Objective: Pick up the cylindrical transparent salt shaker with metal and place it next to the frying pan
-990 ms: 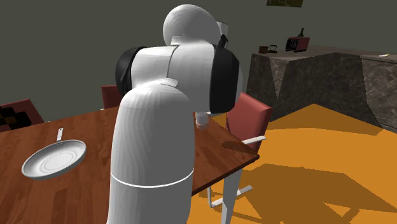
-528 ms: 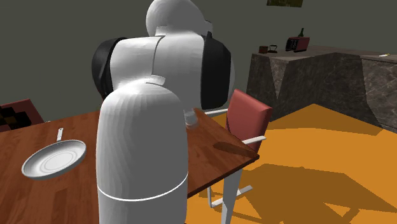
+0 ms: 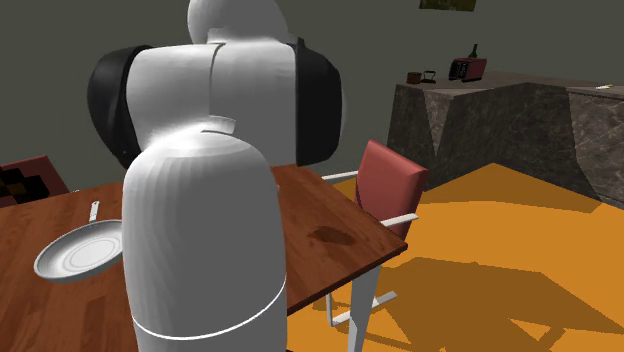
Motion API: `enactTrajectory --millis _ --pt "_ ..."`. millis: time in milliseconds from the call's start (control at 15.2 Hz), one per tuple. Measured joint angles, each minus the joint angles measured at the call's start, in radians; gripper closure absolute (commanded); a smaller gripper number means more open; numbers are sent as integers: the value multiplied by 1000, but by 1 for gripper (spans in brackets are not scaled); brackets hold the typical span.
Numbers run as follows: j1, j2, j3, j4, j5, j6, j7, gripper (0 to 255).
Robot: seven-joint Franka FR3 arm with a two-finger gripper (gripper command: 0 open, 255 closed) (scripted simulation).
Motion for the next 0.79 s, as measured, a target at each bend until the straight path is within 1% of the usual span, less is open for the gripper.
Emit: enactTrajectory --millis 330,792 --pt "71 -16 44 -29 -7 37 110 255" --pt "165 4 100 -23 -26 80 257 255"
